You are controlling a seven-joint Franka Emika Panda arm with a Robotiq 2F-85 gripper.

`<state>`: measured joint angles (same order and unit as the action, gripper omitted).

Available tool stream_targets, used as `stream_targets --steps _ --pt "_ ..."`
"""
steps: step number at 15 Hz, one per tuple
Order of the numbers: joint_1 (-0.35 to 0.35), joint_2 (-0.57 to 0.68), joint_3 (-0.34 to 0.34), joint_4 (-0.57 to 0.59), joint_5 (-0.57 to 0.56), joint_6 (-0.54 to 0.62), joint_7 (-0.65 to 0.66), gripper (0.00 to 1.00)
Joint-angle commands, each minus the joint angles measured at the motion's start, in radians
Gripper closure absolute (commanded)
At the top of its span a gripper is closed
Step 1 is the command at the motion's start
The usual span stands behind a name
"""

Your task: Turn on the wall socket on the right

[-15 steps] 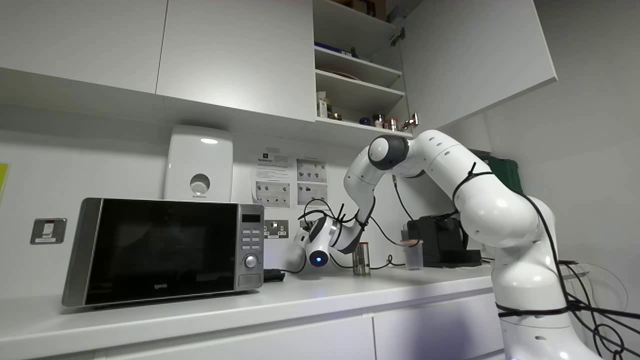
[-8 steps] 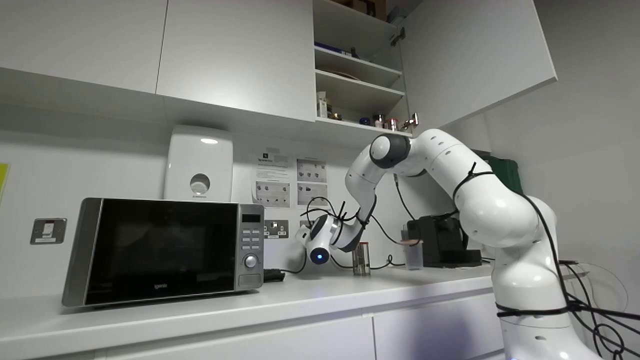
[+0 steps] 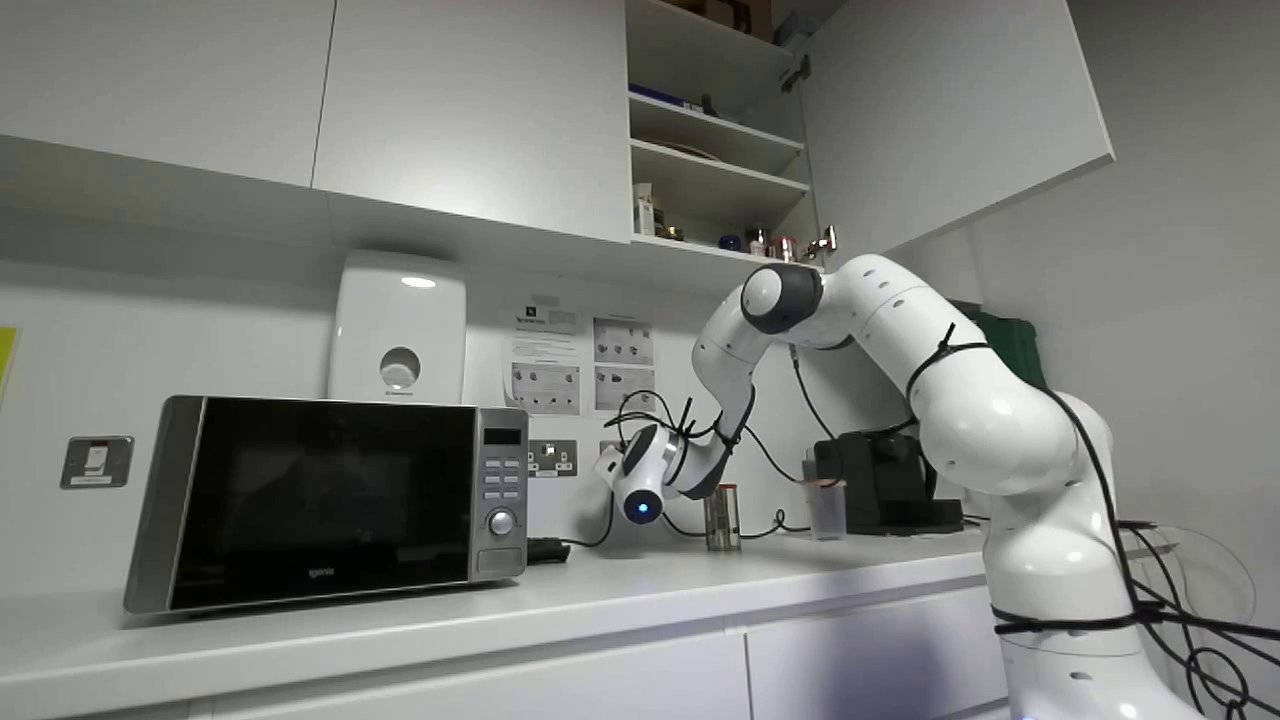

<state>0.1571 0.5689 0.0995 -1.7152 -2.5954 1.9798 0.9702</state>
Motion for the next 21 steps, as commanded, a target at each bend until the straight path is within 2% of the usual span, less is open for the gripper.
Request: stream_targets --steps 1,3,4,8,14,21 --pt "0.116 -0.044 -0.149 0.021 -0.028 0.094 0.048 1.0" --pt "0.18 -0.051 -0.229 0.013 -0.027 0.106 0.069 1.0" --pt "0.26 -0.05 -0.316 0.02 -0.002 0.116 0.086 1.0" --pt "0.376 -0.044 -0.466 0.026 -0.011 0.133 0.14 1.0" --pt "0.435 -0.026 -0.564 0.005 -0.011 0.2 0.254 1.0" --pt "0.524 0.019 -0.669 0.004 -0.011 0.24 0.293 1.0"
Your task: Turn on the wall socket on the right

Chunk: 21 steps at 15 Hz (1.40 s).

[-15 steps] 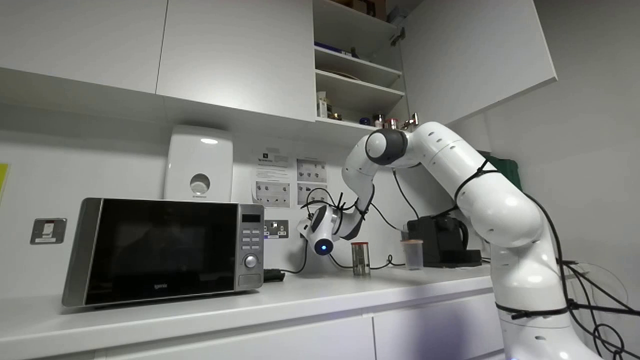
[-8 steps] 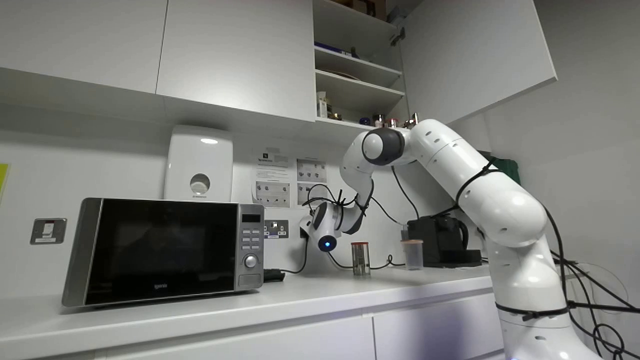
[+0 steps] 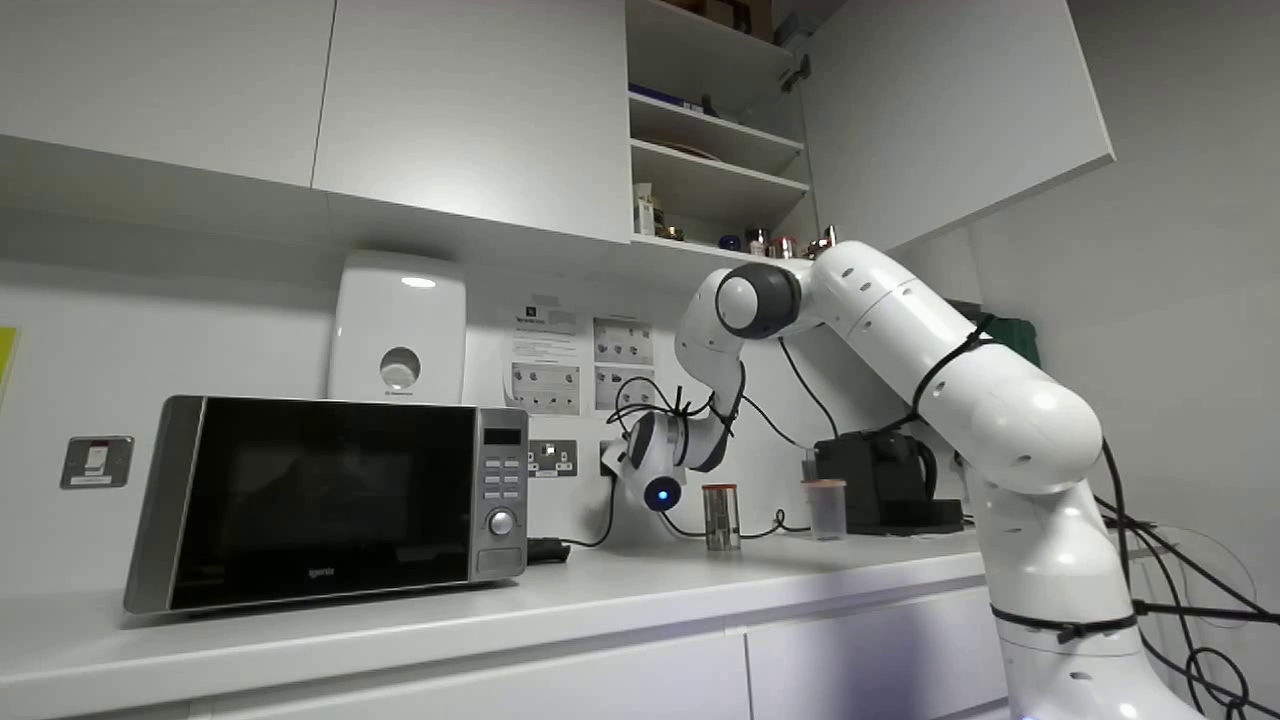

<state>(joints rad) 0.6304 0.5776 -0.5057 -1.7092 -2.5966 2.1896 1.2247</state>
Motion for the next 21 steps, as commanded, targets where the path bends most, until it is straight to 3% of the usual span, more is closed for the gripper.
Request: stream_targets --steps 1,5,21 --pt "0.063 0.015 -0.078 -0.001 -0.01 0.031 0.045 1.0" --pt "0.101 0.029 -0.125 -0.006 -0.01 0.031 0.071 1.0" --pt "0.108 0.099 -0.168 0.028 -0.01 0.037 0.096 1.0"
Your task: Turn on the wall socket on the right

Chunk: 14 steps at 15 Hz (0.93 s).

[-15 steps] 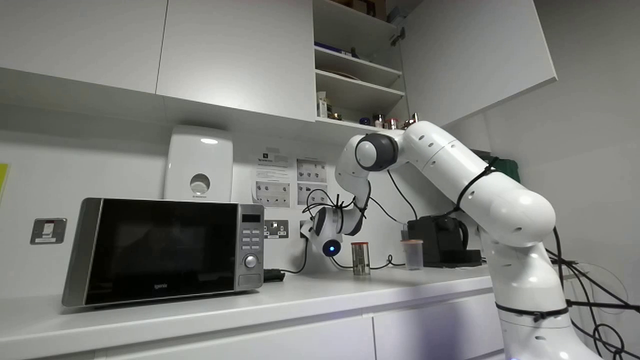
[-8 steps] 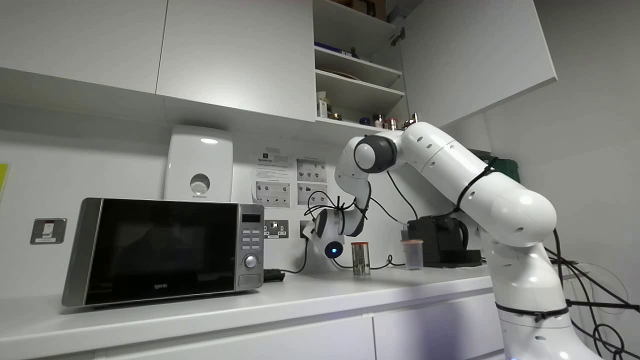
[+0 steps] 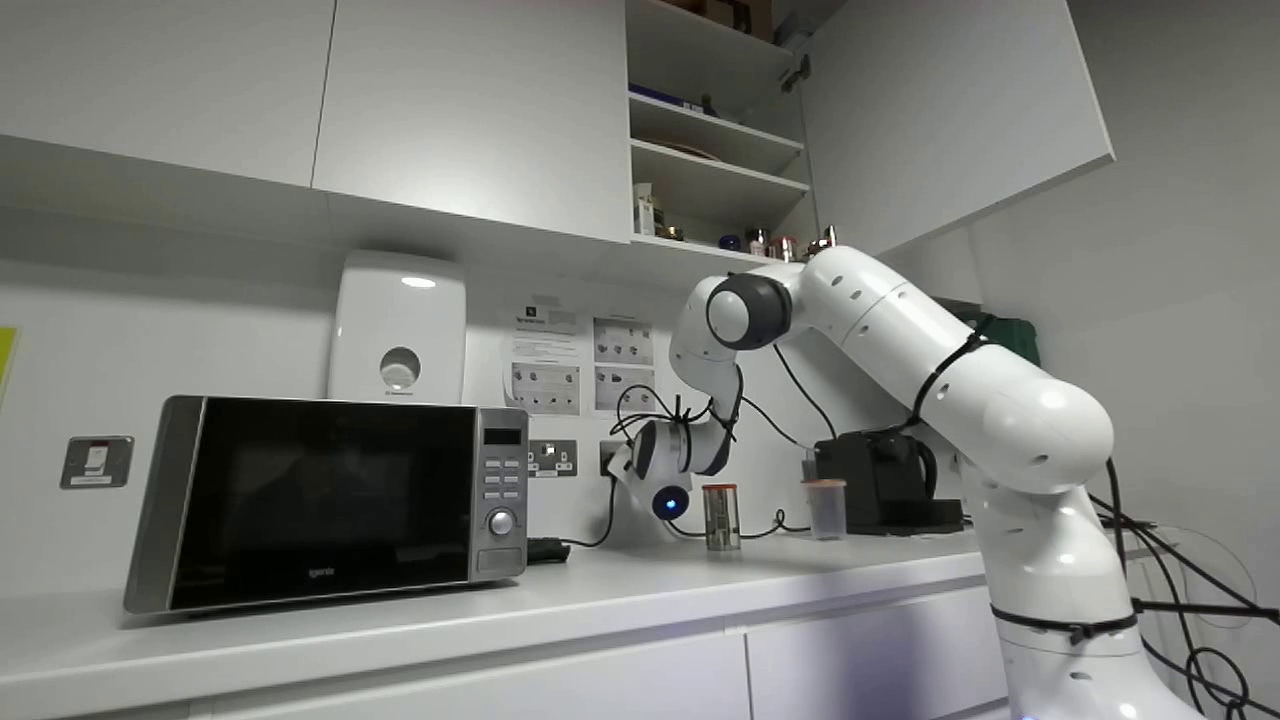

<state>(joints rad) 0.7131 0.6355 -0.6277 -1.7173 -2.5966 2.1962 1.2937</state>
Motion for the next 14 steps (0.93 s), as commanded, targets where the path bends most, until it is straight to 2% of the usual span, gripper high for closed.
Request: stream_targets --steps 1,6,14 --pt "0.028 0.051 -0.051 0.043 -0.01 0.034 0.027 1.0" --pt "0.046 0.103 -0.094 0.084 -0.01 0.044 0.026 1.0" --pt "0.096 0.19 -0.22 0.156 -0.011 0.09 0.037 1.0"
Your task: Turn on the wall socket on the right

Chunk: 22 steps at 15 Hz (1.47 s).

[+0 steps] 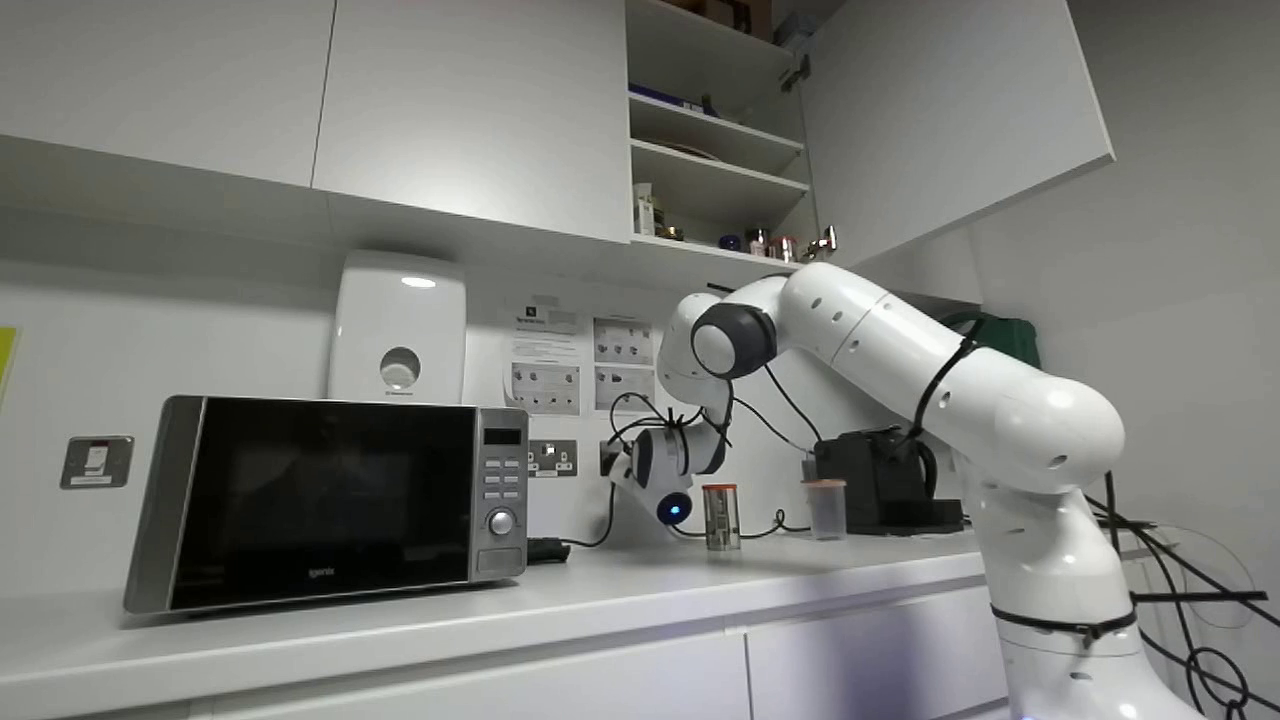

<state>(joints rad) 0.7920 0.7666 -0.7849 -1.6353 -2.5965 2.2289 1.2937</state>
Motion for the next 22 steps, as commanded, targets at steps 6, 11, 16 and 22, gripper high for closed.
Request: stream_targets --steps 6,11,16,22 --pt "0.054 0.081 -0.117 0.058 -0.01 0.06 0.048 1.0" --pt "0.076 0.087 -0.147 0.037 -0.01 0.051 0.052 1.0" --pt "0.093 0.099 -0.169 0.029 -0.01 0.053 0.057 1.0" --pt "0.088 0.114 -0.18 0.05 -0.01 0.064 0.052 1.0"
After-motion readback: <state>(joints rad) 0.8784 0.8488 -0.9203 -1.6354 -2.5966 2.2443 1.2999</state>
